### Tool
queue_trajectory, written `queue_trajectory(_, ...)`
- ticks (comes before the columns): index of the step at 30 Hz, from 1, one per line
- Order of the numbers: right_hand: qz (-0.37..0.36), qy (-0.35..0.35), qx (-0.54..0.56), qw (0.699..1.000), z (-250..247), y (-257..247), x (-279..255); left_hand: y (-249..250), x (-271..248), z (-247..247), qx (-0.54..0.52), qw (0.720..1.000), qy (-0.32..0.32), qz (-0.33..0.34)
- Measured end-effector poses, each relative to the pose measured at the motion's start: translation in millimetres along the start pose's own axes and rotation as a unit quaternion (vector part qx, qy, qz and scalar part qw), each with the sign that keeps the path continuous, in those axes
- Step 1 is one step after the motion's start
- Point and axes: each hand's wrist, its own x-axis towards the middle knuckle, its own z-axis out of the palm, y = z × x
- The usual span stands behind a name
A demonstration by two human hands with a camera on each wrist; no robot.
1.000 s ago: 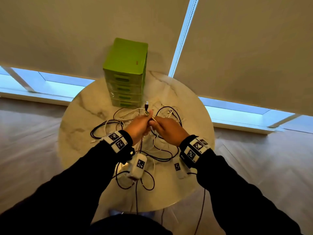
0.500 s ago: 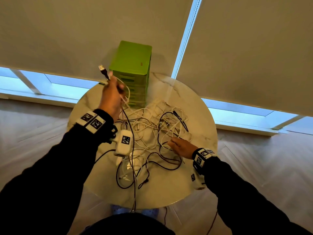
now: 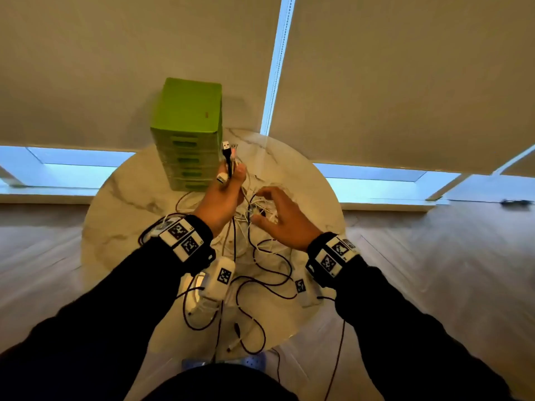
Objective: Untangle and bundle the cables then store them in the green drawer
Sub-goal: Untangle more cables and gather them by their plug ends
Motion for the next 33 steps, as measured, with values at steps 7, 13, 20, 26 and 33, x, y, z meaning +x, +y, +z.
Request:
queue_trajectory(7,0.045,0.068,0.019,0.996,-39.9,-10.0,-48.0,29.7,-5.5,56.2,-0.006,0.992,-0.116,0.056)
queue_trajectory(13,0.199,0.119,-0.044,0.972,-89.0,36.7,-105.0,35.8,-3.9,87.8,-0.144,0.976,-0.160,-0.019)
queue_trajectory(20,0.395,-0.038,-0.171,0.902,-41.7,110.4,-198.2,7.5,-20.6,113.7,-0.232,0.937,-0.236,-0.114)
queue_trajectory(26,0.241,-0.005,0.056,0.969,-10.1,50.3,-175.5,-28.7,-44.9,141.1,-0.178,0.941,-0.252,-0.139)
queue_trajectory(33,0.226,0.165,0.027,0.960,-16.2,25.5,-178.4,-45.6,-37.7,148.3,-0.022,0.978,-0.199,-0.061)
